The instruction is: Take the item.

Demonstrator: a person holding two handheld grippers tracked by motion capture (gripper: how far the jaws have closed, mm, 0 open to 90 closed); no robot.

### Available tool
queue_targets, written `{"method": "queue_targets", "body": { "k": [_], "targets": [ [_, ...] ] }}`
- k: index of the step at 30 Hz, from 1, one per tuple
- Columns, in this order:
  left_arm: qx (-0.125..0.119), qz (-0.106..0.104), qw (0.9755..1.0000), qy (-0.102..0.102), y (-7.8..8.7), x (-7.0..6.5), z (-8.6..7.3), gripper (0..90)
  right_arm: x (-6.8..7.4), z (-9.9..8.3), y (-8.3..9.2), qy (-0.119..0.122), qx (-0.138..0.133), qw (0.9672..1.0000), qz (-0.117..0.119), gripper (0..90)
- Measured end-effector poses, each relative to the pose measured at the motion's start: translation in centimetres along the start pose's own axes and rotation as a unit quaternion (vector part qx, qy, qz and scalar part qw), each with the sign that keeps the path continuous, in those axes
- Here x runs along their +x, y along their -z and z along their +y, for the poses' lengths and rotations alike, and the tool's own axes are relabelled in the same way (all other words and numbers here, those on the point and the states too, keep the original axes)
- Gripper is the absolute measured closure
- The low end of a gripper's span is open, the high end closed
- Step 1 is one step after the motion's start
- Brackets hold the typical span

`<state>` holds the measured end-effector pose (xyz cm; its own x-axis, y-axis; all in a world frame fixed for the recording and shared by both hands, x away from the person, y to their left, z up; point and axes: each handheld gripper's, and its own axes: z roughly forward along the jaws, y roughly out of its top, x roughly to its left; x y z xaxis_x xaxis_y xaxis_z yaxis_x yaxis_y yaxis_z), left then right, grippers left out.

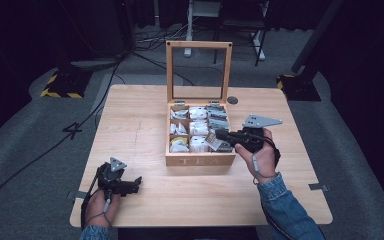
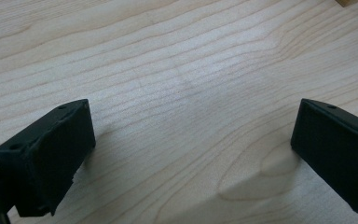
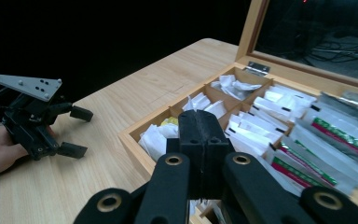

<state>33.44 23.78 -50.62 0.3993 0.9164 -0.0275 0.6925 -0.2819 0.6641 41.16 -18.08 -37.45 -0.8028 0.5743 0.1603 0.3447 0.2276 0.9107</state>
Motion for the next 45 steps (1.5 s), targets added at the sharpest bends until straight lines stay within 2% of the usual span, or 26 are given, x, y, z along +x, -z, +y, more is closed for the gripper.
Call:
{"method": "queue_targets", "body": {
  "k": [11,20,23,24,25,27,32,41,44,45],
  "targets": [
    [0.0,0.002,1.0,-0.001,-0.1,0.0,0.1,0.0,-0.7,0.5,3.5,-0.005,-0.029,0.9993,-0.024,90.0],
    [0.001,0.001,1.0,-0.001,-0.2,0.0,0.3,0.0,-1.8,0.3,5.6,-0.012,-0.035,0.998,-0.052,90.0],
    [0.0,0.001,1.0,-0.002,-0.2,0.0,0.3,0.0,-2.5,0.1,6.3,-0.016,-0.029,0.9969,-0.072,90.0],
    [0.0,0.001,1.0,-0.002,-0.2,0.0,0.3,0.0,-2.5,0.1,6.3,-0.016,-0.029,0.9969,-0.072,90.0],
    [0.0,0.001,1.0,-0.002,-0.2,0.0,0.3,0.0,-2.7,0.0,6.7,-0.014,-0.024,0.9962,-0.083,90.0],
    [0.0,0.001,1.0,-0.002,-0.2,0.0,0.3,0.0,-2.9,0.0,6.9,-0.01,-0.024,0.9957,-0.089,90.0],
    [0.0,0.001,1.0,-0.002,-0.2,0.0,0.3,0.0,-3.9,-0.2,8.0,-0.023,-0.023,0.9934,-0.11,90.0],
    [0.0,0.001,1.0,-0.002,-0.2,0.0,0.3,0.0,-5.2,-0.7,8.6,-0.044,-0.004,0.9911,-0.125,90.0],
    [-0.001,0.001,1.0,-0.002,-0.2,0.0,0.3,0.0,-5.8,-1.0,8.5,-0.054,0.01,0.9893,-0.135,90.0],
    [-0.001,0.001,1.0,-0.002,-0.2,0.0,0.3,0.0,-6.3,-1.2,8.5,-0.058,0.018,0.9875,-0.146,90.0]
  ]
}}
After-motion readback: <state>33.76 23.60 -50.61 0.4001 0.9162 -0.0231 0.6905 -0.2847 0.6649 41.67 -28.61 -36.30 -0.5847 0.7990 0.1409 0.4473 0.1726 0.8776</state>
